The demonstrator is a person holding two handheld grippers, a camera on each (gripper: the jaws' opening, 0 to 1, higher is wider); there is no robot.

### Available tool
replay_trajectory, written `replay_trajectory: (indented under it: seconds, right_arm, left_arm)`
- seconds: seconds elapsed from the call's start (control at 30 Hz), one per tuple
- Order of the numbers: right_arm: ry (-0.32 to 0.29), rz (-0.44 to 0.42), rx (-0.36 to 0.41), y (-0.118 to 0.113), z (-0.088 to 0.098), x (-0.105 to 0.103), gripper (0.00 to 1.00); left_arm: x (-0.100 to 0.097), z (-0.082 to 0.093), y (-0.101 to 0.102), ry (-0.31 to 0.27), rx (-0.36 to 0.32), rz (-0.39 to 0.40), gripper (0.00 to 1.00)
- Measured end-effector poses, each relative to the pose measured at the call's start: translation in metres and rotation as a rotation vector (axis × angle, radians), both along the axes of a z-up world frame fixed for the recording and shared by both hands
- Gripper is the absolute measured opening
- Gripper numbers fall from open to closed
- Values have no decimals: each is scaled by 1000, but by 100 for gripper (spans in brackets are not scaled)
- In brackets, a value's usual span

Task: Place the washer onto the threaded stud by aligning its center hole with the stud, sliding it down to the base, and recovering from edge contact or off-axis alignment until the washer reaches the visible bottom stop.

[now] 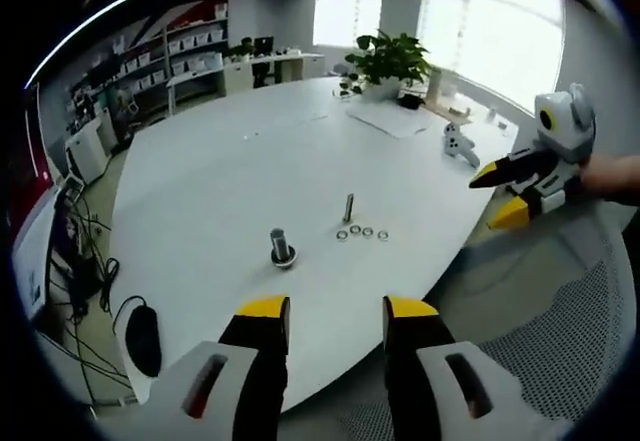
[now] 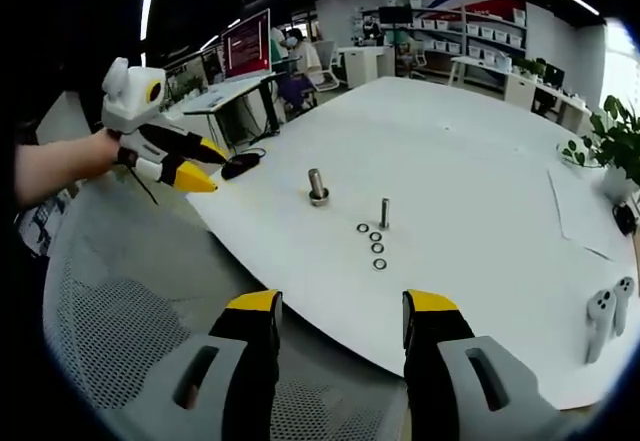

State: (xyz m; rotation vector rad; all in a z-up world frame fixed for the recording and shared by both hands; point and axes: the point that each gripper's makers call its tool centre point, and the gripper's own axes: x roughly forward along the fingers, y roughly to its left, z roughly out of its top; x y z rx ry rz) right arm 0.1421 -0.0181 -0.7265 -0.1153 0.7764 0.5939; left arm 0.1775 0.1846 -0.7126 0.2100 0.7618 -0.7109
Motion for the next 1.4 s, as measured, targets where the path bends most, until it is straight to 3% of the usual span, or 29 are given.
replay_trajectory:
  seconds: [0.13,0.2,0.53,0.6,0.97,1.2,1.4]
  right_arm:
    - [3,8,-2,1,0,-1,51]
    - [4,7,-3,1,-1,-1,51]
    - [7,7,-2,1,-1,-1,51]
    - [8,8,-3,1,-1,-1,51]
    - [14,9,-2,1,-3,-1,51]
    - [7,9,2,2,-1,-2,51]
    - [4,16,3,4,0,-2,51]
  left_arm:
    - [-5,3,11,12,5,21,37]
    - [-7,8,17,-13,14,20,37]
    - [-14,14,35,-33,-5,57,34]
    - [-15,9,38,-54,36,43,32]
    - [-22,9,34,-40,-37,63,36]
    - [-24,6,31,-73,9,39,34]
    - [-30,1,24,-46,12,-17,33]
